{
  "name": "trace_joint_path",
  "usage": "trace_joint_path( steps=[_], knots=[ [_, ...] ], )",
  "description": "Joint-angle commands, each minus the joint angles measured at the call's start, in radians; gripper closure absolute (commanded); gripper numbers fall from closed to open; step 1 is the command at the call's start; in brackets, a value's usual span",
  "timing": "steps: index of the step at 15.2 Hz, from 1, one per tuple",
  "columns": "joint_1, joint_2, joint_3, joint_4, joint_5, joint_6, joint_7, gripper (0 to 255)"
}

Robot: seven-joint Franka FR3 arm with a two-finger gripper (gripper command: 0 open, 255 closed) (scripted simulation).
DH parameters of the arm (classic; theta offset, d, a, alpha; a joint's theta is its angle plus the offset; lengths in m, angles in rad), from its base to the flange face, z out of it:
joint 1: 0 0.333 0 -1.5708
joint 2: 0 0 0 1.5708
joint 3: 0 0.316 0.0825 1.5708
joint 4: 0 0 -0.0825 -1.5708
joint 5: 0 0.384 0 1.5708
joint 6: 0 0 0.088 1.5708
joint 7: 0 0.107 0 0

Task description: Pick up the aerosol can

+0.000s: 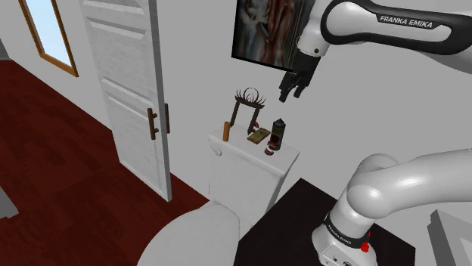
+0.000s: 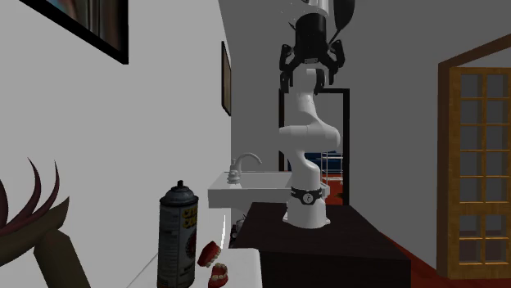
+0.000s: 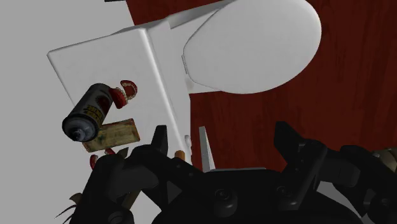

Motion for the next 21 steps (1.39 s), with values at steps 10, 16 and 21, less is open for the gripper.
trace_joint_path(
  steps=[10,16,21],
  knots=[
    [-0.020,-0.029,-0.204,-0.231,-0.121,0.301,-0.283,0],
    [-0.014,0.061,-0.376,-0.296,-0.184,0.529,-0.485,0],
    [0.042,0.199,-0.549,-0.290,-0.186,0.722,-0.677,0]
  ],
)
